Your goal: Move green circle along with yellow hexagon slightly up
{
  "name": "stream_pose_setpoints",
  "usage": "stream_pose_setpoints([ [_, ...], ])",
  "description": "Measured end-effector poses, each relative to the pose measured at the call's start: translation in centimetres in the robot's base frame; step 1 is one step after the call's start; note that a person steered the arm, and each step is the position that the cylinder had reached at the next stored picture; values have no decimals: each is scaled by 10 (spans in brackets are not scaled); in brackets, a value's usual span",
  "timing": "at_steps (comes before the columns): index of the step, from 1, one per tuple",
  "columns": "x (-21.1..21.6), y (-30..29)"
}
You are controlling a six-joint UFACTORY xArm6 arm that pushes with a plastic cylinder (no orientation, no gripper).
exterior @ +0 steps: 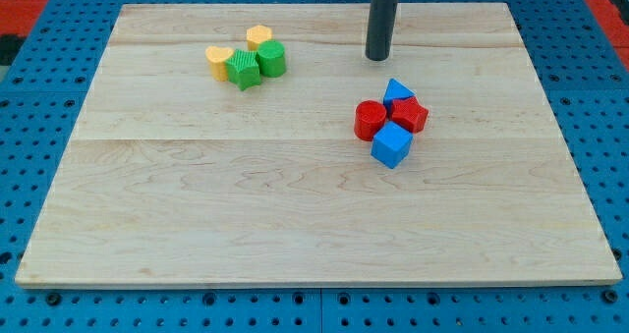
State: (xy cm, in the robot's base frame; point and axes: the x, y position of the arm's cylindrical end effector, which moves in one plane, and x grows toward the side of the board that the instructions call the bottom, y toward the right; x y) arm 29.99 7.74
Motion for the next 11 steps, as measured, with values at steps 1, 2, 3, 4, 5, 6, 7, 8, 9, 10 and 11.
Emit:
stream_pose_setpoints([
  [1, 5, -21],
  [2, 16, -44],
  [3, 37, -64],
  [4, 45, -83],
  [5, 45, -113],
  [6, 45, -126],
  [7, 44, -129],
  [8, 19, -129],
  [9, 11, -129],
  [10, 11, -129],
  [11, 5, -129],
])
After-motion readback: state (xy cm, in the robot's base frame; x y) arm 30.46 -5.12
